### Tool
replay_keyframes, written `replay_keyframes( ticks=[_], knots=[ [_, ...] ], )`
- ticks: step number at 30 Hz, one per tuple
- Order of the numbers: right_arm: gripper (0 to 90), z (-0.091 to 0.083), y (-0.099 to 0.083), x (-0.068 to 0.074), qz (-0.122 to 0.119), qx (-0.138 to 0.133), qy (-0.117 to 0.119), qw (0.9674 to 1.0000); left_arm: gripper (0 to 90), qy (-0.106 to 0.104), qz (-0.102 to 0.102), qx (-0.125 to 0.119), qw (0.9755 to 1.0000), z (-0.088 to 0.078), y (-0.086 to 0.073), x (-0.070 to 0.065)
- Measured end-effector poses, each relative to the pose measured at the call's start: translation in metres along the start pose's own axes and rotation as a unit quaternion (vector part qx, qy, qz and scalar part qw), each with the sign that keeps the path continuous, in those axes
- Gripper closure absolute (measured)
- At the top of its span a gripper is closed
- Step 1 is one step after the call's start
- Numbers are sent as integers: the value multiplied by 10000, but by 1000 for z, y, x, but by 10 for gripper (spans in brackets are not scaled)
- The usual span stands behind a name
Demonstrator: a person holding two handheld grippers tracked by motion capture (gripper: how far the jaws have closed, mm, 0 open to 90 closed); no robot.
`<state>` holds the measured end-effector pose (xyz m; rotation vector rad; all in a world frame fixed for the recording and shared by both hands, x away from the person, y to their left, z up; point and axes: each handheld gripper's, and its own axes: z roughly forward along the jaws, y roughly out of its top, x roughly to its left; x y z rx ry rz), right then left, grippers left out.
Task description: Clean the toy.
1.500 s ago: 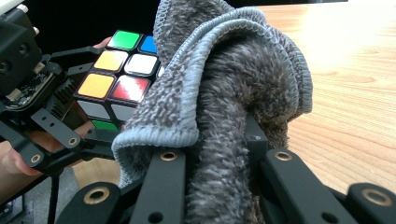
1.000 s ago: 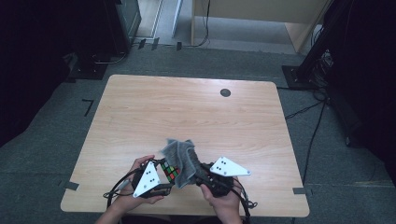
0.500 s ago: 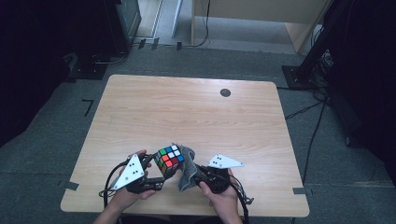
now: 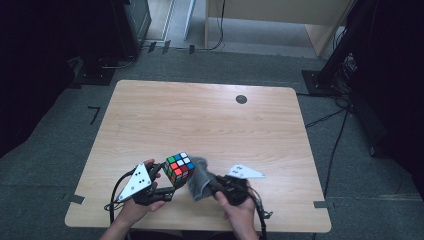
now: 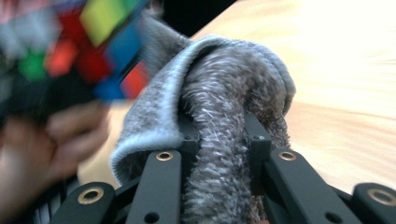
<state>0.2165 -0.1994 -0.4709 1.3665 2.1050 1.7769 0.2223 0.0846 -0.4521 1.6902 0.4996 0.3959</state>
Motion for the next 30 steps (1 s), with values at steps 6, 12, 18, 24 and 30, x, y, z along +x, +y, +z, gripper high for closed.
replay_keyframes(
  ticks=[6,12,18,24,30],
  knots=[
    [734,-10,5,-8,165,-274,125,9994,343,-181,11,83,9998,7,-2,-5],
    [741,8,-1,1,-42,451,590,9972,343,-108,38,122,9999,6,-3,-5],
    [741,-10,14,1,-67,-22,699,9975,343,-110,211,308,9992,9,-5,-9],
    [726,-39,29,-6,-390,-525,-213,9976,342,170,271,674,9972,15,-11,-5],
    [721,-42,19,-34,-578,-106,-1677,9841,342,950,-153,1485,9842,29,-31,18]
  ],
)
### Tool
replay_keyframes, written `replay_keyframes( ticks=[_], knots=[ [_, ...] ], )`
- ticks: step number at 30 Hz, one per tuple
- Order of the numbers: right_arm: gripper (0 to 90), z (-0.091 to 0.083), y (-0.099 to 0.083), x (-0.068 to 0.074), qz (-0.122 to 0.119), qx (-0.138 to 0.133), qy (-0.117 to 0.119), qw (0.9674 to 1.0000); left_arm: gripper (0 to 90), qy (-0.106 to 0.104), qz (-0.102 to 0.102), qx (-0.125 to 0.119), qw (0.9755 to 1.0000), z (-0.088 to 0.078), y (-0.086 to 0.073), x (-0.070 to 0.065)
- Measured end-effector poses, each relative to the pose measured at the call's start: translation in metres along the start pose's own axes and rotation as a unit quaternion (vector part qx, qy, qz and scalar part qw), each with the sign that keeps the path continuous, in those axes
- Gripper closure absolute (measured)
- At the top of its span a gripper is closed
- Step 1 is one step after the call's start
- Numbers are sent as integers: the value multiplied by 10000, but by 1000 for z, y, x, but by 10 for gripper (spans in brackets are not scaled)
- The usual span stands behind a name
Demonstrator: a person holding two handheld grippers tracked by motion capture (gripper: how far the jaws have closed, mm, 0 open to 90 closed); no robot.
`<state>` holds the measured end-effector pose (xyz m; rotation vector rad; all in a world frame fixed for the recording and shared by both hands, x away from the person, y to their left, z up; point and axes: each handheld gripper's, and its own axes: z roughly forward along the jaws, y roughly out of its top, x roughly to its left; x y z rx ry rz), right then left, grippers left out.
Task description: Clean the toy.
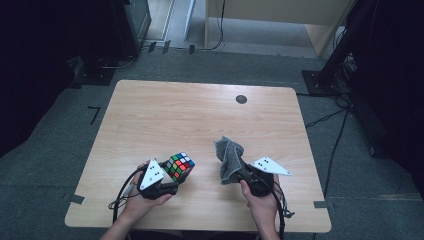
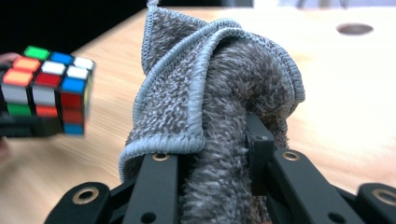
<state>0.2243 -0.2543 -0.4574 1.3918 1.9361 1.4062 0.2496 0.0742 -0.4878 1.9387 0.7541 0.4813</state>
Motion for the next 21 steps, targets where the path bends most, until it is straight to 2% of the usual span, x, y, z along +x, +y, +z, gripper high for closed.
replay_keyframes(
  ticks=[2,4,7,9,11,15,21],
  knots=[
    [718,5,-6,-4,-110,164,-223,9996,342,135,-239,238,9993,7,-5,9],
    [717,11,-11,-2,-357,355,-475,9976,341,276,-361,454,9979,12,-9,15],
    [714,20,-18,-1,-353,527,-370,9973,341,464,-463,639,9958,16,-13,19],
    [707,27,-23,1,-457,704,-412,9956,340,527,-576,782,9939,19,-15,22],
    [704,32,-28,2,-456,783,-380,9952,339,534,-739,843,9923,20,-16,26],
    [704,36,-31,6,-526,876,-341,9942,324,576,-964,791,9905,20,-16,32],
    [705,38,-34,6,-457,890,-276,9946,295,614,-911,799,9907,20,-16,31]
  ],
)
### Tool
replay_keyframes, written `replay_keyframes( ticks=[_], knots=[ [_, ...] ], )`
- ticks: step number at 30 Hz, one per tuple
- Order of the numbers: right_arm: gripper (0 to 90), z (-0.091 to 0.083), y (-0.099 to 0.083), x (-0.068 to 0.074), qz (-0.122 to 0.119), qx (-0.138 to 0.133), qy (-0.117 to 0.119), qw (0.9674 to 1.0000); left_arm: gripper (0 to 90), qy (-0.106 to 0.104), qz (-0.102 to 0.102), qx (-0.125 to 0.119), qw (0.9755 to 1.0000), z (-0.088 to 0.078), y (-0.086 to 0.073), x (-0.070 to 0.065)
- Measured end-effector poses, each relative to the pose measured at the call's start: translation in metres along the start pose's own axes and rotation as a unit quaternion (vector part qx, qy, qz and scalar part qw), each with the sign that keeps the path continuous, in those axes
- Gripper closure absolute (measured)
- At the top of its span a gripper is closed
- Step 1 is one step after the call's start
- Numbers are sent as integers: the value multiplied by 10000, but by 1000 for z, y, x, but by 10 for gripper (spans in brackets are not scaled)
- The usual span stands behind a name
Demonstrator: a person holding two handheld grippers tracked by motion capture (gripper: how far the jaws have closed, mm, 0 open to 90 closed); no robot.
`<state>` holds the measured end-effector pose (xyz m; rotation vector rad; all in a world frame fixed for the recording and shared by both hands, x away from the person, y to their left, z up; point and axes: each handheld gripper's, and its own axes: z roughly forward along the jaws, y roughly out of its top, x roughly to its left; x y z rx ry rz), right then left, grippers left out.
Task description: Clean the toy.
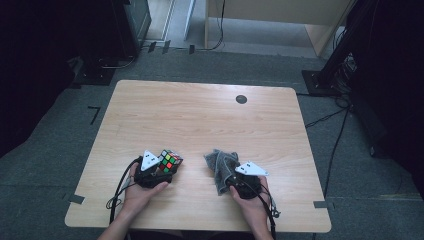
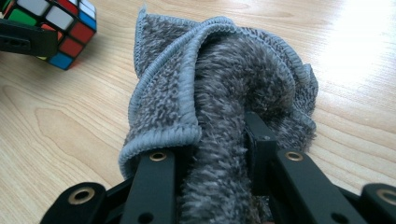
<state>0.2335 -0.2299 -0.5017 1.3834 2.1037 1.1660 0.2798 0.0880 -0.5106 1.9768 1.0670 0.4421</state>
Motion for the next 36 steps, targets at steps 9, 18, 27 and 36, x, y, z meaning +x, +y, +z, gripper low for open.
replay_keyframes(
  ticks=[9,18,27,36],
  knots=[
    [710,0,-1,3,-48,-20,13,10000,301,30,89,39,9999,1,-1,-2],
    [709,2,-1,4,8,-36,24,10000,320,210,232,344,9989,8,-1,-13],
    [715,16,2,12,63,30,-26,10000,325,316,188,357,9987,21,8,-23],
    [731,34,5,19,-139,287,-608,9976,325,595,-63,350,9976,30,16,-20]
  ],
)
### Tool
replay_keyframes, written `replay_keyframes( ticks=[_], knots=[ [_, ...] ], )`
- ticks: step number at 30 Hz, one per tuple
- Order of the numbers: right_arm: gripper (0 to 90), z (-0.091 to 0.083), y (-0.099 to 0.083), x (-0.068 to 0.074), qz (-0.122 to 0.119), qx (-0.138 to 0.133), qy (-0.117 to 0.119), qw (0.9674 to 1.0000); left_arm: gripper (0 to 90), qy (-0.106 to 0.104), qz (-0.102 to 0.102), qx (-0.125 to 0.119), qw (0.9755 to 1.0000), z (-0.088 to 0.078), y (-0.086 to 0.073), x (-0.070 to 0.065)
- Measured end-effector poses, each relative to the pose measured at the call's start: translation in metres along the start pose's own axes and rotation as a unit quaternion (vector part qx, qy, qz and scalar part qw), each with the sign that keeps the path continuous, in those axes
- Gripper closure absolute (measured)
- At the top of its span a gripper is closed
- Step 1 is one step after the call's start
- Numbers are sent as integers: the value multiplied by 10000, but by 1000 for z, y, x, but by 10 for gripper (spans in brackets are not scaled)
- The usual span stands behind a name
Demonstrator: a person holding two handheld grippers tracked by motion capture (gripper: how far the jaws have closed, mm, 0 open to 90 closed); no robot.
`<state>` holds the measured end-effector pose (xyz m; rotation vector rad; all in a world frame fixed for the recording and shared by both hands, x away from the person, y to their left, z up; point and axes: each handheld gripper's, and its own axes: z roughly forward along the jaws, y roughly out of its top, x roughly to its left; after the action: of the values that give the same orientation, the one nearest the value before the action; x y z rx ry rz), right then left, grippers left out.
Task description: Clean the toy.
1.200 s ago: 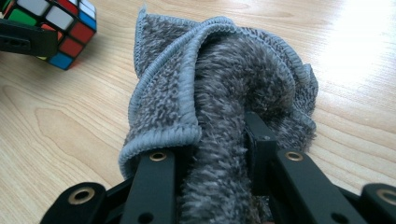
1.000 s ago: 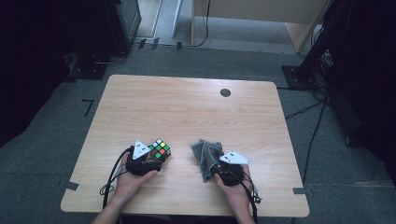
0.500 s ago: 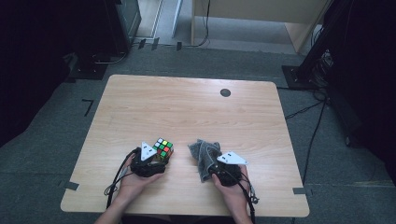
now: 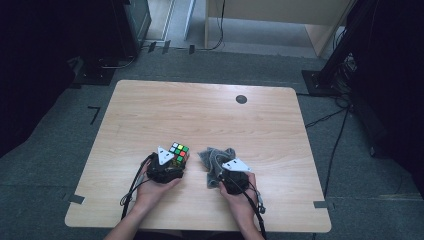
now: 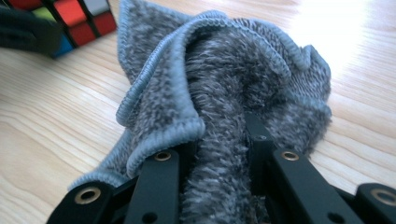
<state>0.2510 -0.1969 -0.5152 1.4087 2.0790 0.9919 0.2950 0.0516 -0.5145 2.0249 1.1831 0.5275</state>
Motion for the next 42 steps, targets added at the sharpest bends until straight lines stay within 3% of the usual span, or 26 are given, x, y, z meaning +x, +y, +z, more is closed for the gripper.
replay_keyframes(
  ticks=[4,7,10,12,13,15,19,21,24,28,30,32,38,42],
  knots=[
    [736,-2,-2,-6,-55,65,-174,9998,324,78,-138,-8,9999,1,1,5],
    [737,-3,-3,-11,-111,88,-309,9994,319,281,-235,0,9993,1,2,8],
    [710,-3,-4,-14,-172,94,-207,9996,262,289,-435,-26,9986,1,3,16],
    [609,-3,-3,-17,-67,103,25,9999,179,272,-434,18,9987,2,3,18],
    [519,-3,-2,-20,57,80,263,9996,139,276,-404,23,9988,1,3,19],
    [416,-5,0,-23,107,6,571,9983,130,293,-353,15,9989,-1,3,19],
    [209,-21,5,-30,147,-319,708,9969,95,106,-376,-103,9992,-12,1,24],
    [130,-29,7,-36,260,-419,899,9947,85,24,-347,-210,9992,-21,-2,26],
    [91,-42,8,-44,354,-559,1027,9925,80,-72,-321,-340,9989,-37,-7,33],
    [0,-59,5,-55,295,-696,955,9926,67,-14,-369,-476,9982,-58,-14,45],
    [0,-68,2,-61,281,-691,924,9929,67,25,-337,-510,9981,-67,-19,50],
    [0,-73,-1,-65,266,-642,727,9949,67,59,-293,-530,9982,-76,-23,54],
    [0,-87,-19,-83,325,-520,453,9971,67,102,-390,-565,9976,-98,-40,68],
    [0,-96,-31,-100,419,-499,257,9975,67,120,-470,-508,9975,-104,-52,79]
  ],
)
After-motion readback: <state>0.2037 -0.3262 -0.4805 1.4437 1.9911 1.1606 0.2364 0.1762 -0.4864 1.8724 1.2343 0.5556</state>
